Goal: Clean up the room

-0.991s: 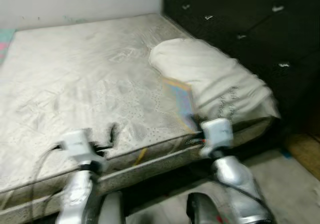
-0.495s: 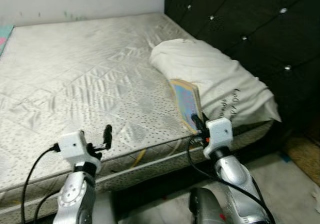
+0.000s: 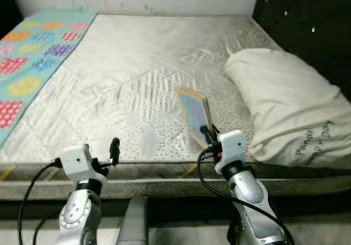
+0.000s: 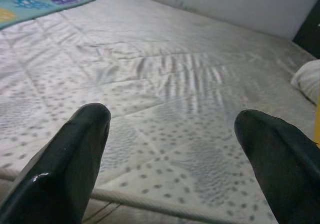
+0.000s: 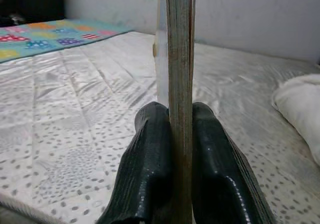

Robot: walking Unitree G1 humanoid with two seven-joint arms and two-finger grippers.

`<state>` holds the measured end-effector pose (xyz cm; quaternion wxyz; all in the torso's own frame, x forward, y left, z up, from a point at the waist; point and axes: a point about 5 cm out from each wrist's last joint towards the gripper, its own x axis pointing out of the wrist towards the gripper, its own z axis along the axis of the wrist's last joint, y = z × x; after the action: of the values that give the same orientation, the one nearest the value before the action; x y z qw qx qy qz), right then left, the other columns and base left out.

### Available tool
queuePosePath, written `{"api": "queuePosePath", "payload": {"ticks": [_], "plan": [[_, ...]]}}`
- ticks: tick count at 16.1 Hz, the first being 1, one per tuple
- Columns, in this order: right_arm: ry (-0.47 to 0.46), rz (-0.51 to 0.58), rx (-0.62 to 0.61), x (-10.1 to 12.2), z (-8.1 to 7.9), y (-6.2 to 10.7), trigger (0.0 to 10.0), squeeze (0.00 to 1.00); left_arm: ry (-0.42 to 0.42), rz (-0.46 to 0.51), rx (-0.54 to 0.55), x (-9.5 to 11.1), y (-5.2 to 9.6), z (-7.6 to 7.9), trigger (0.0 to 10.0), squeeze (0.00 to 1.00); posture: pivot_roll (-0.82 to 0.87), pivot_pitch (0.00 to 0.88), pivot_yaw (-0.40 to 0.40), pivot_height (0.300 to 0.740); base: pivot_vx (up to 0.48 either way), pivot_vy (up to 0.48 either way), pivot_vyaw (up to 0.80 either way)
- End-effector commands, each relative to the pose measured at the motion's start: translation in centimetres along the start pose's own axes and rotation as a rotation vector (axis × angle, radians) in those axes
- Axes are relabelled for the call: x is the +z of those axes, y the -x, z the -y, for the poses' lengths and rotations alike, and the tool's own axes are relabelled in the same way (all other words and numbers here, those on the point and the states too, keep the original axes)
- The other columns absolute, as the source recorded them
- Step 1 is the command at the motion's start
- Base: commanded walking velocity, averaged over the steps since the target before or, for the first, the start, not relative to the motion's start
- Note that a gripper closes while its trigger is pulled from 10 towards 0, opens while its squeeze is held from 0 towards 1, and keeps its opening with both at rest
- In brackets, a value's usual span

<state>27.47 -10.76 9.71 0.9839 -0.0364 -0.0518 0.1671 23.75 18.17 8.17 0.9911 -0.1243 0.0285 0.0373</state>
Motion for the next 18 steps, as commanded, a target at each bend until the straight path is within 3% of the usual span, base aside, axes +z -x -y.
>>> {"api": "queuePosePath", "payload": {"ticks": [1,7,15,18], "plan": [[0.008,0.051,-0.026,1.04,0.94,-0.22,10.0,0.00,0.001,0.013,-0.025,0.29,-0.25,0.62,10.0,0.00,-0.08,0.000,-0.016,0.558,0.356,0.000,0.00],[0.007,0.051,-0.023,1.02,0.88,-0.25,10.0,0.00,-0.001,0.013,-0.029,0.28,-0.26,0.60,10.0,0.00,-0.08,0.000,-0.016,0.558,0.398,0.000,0.00],[-0.004,0.040,-0.034,0.81,1.14,-0.19,10.0,0.00,0.031,-0.005,-0.008,-0.01,-0.30,0.78,10.0,0.00,-0.08,0.000,-0.018,0.558,0.000,0.000,0.00],[-0.049,0.001,-0.072,0.35,1.29,-0.39,10.0,0.00,0.033,-0.030,-0.015,-0.20,-0.33,0.89,10.0,0.00,-0.06,0.000,-0.018,0.558,0.000,0.000,0.00]]}}
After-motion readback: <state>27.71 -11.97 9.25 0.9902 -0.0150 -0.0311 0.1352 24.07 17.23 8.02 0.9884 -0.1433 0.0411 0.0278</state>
